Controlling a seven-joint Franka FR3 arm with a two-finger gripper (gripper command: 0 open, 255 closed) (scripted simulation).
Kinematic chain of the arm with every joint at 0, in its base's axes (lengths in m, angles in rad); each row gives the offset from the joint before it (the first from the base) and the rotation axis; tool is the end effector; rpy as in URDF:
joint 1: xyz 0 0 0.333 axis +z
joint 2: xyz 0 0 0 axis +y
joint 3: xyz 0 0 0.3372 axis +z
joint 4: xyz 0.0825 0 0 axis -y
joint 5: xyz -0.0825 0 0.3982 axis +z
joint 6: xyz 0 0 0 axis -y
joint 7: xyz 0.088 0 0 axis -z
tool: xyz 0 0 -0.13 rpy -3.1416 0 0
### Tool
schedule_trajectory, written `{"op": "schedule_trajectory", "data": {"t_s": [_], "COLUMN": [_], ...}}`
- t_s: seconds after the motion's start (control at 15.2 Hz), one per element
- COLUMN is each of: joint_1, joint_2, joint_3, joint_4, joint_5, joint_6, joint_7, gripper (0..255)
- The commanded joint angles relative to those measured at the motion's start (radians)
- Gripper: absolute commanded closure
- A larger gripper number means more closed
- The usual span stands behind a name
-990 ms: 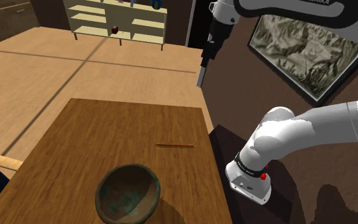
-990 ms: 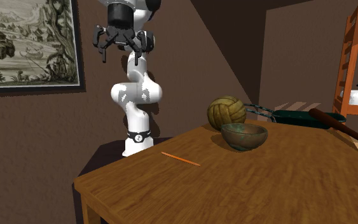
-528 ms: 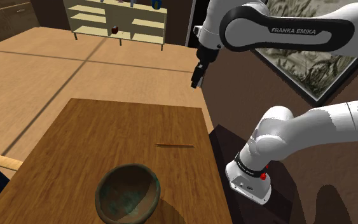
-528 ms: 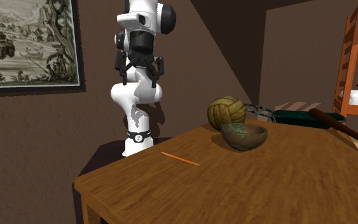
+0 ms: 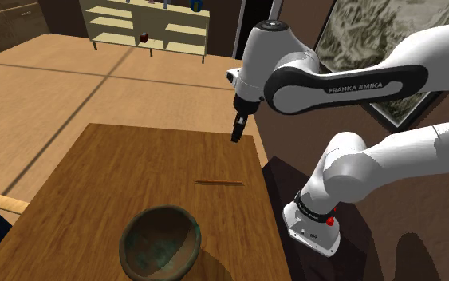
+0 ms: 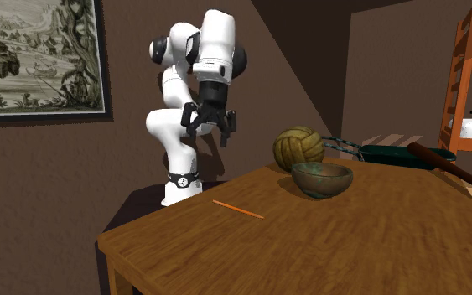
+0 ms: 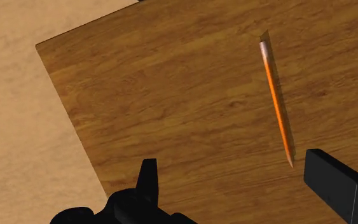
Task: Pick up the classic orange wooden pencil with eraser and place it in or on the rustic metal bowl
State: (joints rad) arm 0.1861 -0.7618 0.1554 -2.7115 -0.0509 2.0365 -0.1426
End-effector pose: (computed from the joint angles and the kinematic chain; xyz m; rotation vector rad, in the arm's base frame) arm 0.3103 0.1035 0.4393 2.9107 0.6922 0.1369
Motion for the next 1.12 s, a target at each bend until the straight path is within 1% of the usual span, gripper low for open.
{"op": "schedule_trajectory", "data": {"t_s": [0.0,0.33,0.66,0.73,1.06], "joint_1": [0.025,0.086,0.130,0.132,0.090], "joint_2": [0.014,0.081,0.196,0.207,0.289], "joint_3": [0.028,0.108,0.203,0.211,0.232], "joint_4": [-0.044,-0.142,-0.217,-0.222,-0.245], "joint_5": [0.002,0.006,-0.009,-0.012,-0.050], "joint_6": [0.053,0.198,0.364,0.378,0.483], "joint_7": [0.004,0.029,0.076,0.081,0.106], "gripper": [0,0,0,0,0]}}
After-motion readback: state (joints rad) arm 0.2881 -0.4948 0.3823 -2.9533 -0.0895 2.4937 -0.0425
